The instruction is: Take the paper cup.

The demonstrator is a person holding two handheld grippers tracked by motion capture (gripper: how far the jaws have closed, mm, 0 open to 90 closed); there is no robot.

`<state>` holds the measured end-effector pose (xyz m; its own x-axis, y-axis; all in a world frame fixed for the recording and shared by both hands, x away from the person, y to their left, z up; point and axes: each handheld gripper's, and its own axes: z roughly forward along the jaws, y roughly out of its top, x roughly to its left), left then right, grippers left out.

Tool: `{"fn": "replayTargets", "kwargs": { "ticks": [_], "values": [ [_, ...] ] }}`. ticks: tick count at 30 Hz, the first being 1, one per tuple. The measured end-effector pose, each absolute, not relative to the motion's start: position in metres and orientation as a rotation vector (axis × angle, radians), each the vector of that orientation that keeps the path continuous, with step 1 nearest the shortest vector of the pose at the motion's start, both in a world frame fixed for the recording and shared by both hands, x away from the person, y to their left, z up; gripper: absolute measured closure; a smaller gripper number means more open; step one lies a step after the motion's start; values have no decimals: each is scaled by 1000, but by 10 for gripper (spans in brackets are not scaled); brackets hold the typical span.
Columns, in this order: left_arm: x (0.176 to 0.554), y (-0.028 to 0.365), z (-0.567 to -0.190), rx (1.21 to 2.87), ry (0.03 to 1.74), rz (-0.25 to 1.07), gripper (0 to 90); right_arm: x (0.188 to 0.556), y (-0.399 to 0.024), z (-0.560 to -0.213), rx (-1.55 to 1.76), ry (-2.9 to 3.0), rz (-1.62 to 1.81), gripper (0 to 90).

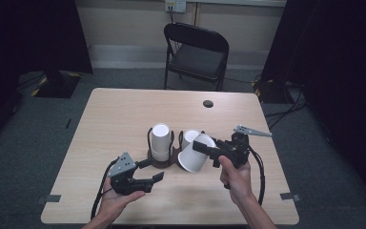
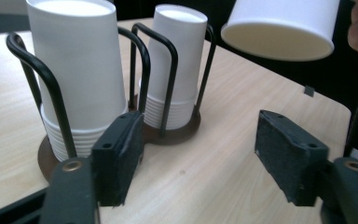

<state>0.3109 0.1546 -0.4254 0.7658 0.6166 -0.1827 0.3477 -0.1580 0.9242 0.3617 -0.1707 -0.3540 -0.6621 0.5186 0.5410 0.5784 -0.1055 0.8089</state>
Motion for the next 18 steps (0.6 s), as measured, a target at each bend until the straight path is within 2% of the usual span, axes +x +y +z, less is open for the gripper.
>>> {"fn": "replayTargets", "kwargs": {
  "ticks": [5,8,13,18],
  "values": [
    [308,151,-423,1766,738,294,442,358,-163,-357,-1256,-2017,-1902,337],
    [307,149,-421,1756,730,317,509,357,-157,-357,-1247,-1979,-1891,338],
    [308,139,-413,1739,705,352,531,355,-150,-355,-1234,-1947,-1877,337],
    [304,132,-408,1748,656,406,620,354,-147,-352,-1213,-1940,-1872,337]
  ]
}}
